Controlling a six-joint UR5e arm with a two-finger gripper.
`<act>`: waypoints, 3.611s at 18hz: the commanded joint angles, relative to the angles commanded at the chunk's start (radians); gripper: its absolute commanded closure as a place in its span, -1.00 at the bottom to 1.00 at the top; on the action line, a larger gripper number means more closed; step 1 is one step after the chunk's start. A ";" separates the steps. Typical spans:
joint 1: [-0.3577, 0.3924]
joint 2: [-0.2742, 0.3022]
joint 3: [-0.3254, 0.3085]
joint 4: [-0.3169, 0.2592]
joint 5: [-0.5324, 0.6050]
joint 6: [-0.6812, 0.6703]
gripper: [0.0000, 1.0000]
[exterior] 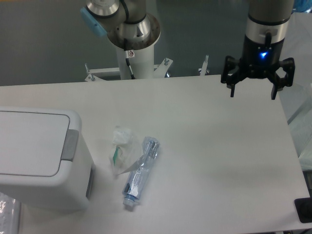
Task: Open the trash can
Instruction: 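Move the open gripper over to the white trash bin's lid edge, then lower the gripper finger onto the lid's edge and press down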
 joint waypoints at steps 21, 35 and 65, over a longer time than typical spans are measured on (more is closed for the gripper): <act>-0.142 0.015 -0.046 0.064 -0.107 -0.322 -1.00; -0.403 0.015 -0.075 0.162 -0.118 -0.859 -1.00; -0.528 -0.032 -0.101 0.215 -0.152 -0.946 -1.00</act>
